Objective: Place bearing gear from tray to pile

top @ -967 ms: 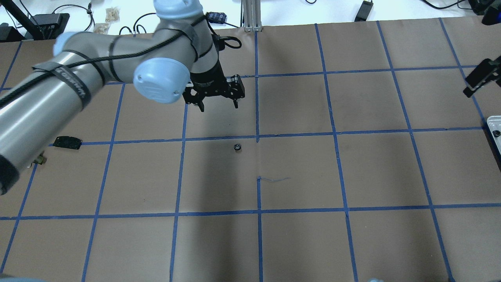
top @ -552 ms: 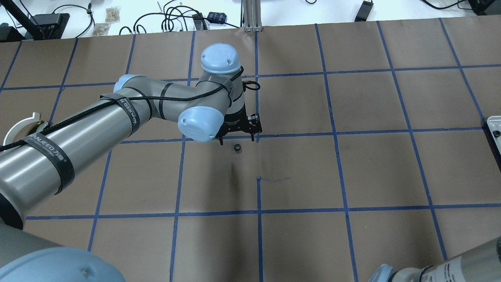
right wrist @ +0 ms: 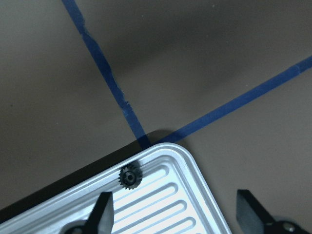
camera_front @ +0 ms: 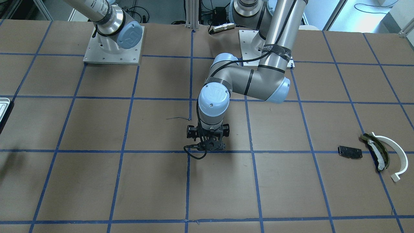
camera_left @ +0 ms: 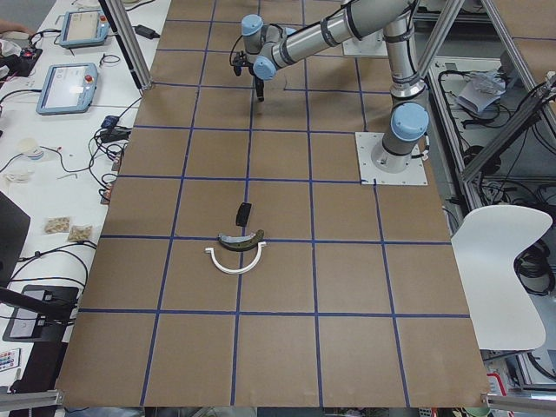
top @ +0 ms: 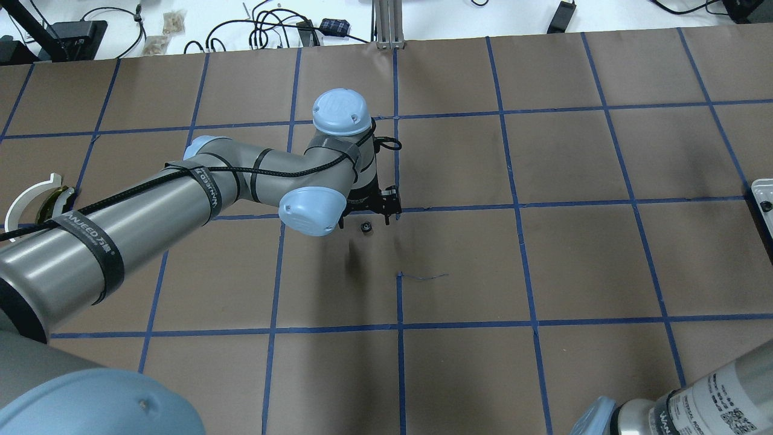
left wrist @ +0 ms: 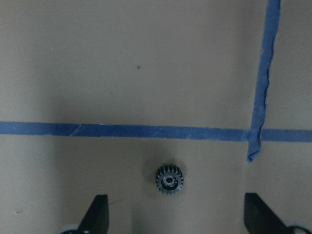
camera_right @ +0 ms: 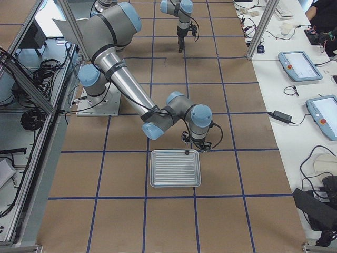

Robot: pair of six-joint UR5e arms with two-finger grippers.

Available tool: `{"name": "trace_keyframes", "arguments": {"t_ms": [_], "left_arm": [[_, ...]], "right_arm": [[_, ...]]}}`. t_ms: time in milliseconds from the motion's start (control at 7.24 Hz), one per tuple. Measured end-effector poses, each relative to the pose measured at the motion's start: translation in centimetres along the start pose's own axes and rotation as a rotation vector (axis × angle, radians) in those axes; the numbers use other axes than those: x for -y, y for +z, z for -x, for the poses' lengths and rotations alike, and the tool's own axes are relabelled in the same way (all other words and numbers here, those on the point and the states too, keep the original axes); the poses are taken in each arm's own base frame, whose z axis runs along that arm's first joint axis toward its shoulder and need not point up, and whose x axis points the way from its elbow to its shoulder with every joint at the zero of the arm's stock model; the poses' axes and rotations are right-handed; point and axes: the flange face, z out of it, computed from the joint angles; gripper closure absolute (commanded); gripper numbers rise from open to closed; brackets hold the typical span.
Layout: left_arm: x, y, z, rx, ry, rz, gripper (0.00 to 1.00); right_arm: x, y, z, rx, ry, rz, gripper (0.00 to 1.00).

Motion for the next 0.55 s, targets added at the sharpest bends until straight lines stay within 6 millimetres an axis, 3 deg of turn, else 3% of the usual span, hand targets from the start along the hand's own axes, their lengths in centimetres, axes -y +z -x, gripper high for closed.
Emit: {"name": "trace_keyframes", "arguments": {"t_ms": [138,414,552], "left_arm": [[0.1,0.4,0.1,-0.002,0.003,-0.009,0.36],[0.4,1.6,0.2,0.013,0.003,-0.013,0.53],[0.5,1.9,0.4,0.034,0.002,-0.019,0.67]], "right_arm": [[-0.6,1.4,-0.1,-0.002,-0.049,-0.035,0.17],[-1.1,3.2,-0.1,0.013,-0.099,-0.062,0.17],[-1.3,4.0,0.1,0.028,-0.104,-0.068,0.17]]}}
